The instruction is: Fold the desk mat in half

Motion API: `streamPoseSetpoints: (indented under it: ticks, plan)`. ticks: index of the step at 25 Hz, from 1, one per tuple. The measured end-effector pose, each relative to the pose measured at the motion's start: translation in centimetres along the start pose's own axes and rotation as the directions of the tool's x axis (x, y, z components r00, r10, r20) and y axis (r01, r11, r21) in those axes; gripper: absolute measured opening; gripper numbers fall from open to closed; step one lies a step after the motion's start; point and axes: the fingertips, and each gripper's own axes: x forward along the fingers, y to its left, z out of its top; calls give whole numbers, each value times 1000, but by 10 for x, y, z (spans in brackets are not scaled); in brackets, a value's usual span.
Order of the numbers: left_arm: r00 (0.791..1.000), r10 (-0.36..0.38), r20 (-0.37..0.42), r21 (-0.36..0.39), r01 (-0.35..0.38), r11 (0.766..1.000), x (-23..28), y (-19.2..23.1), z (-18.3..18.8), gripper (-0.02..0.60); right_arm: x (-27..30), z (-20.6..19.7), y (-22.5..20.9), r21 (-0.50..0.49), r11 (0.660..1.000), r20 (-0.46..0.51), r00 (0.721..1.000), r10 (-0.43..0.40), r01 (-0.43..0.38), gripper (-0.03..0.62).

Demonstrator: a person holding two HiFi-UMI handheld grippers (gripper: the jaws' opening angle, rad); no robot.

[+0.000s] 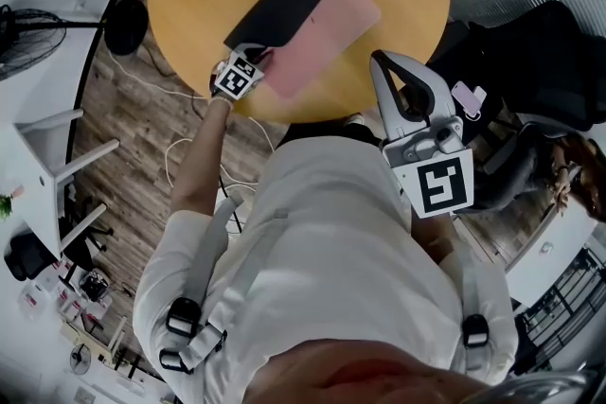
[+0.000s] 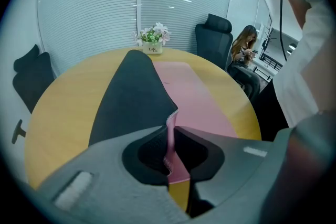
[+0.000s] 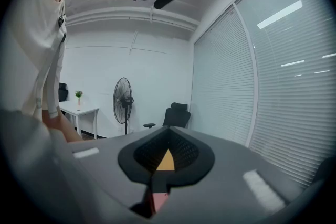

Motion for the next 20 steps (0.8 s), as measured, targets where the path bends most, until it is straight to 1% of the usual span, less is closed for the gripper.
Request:
streamPoseSetpoints:
  ticks: [8,13,20]
  plan:
    - [998,-51,-24,10,51,999,10,-38,-4,38,-12,-2,-9,8,1000,5,1000,-6,6,5]
    - [997,-65,-40,43,66,997,11,-55,-2,38,-22,-3,-14,15,1000,12,1000,-10,10,5]
    - [993,-88,-72,95,95,991,13,-83,-8,38,-32,-3,-16,14,1000,21,1000,-7,6,5]
